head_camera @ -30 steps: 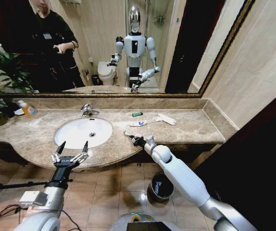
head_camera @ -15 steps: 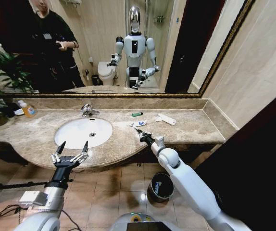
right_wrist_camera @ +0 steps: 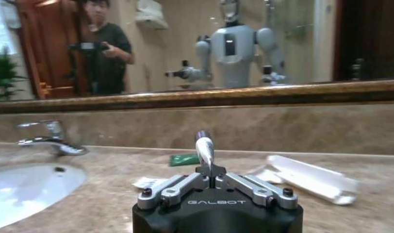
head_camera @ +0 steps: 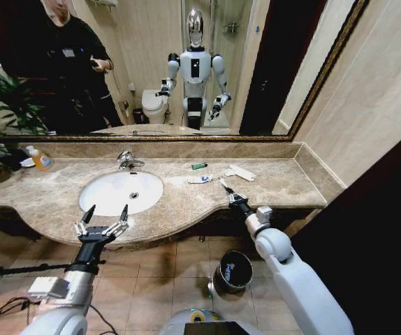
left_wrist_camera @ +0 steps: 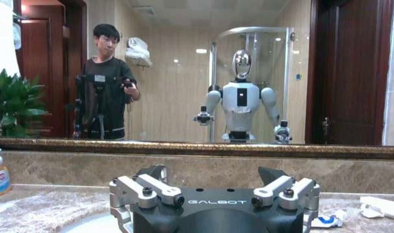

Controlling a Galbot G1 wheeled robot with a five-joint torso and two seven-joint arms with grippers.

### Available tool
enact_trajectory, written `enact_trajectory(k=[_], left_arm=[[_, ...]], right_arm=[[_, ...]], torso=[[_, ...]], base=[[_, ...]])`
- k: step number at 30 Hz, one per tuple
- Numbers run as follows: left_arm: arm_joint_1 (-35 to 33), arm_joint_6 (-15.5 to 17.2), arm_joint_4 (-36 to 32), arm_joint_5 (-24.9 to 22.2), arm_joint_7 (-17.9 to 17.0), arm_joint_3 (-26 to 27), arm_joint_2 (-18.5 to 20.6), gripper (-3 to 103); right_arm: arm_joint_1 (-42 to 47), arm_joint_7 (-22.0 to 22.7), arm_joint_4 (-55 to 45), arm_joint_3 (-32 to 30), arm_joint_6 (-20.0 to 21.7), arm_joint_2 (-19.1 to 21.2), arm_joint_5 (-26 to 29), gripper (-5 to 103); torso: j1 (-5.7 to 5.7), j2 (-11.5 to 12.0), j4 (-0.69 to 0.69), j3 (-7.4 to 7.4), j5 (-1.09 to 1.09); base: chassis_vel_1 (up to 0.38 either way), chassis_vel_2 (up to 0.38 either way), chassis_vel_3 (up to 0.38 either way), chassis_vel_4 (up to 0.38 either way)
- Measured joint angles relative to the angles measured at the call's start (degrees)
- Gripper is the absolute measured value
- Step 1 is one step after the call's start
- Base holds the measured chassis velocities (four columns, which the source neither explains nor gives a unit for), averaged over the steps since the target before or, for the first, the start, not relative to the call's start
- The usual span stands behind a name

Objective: Pick up the trash from the sink and place it in the trash bin.

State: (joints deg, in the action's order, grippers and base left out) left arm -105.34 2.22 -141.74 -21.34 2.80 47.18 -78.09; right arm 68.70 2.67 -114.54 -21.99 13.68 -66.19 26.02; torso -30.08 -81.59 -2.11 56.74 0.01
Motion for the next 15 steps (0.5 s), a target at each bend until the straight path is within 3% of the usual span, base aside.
enact_trajectory(k=[9, 15], left_arm=[[0.00, 0.00, 0.00, 0.00, 0.00, -0.01, 0.00, 100], [0.00, 0.00, 0.00, 0.00, 0.00, 0.00, 0.00, 100]], right_arm=[[11.78, -1.11, -6.38, -7.00, 0.89, -0.47, 0.48, 0], [19.03, -4.95, -5.58, -9.62, -2.59, -2.79, -2.86, 0]], torso=[[0.00, 0.00, 0.01, -0.01, 0.00], [0.00, 0.00, 0.00, 0.00, -0.01]], base=[[0.000, 0.000, 0.000, 0.000], [0.000, 0.000, 0.000, 0.000]])
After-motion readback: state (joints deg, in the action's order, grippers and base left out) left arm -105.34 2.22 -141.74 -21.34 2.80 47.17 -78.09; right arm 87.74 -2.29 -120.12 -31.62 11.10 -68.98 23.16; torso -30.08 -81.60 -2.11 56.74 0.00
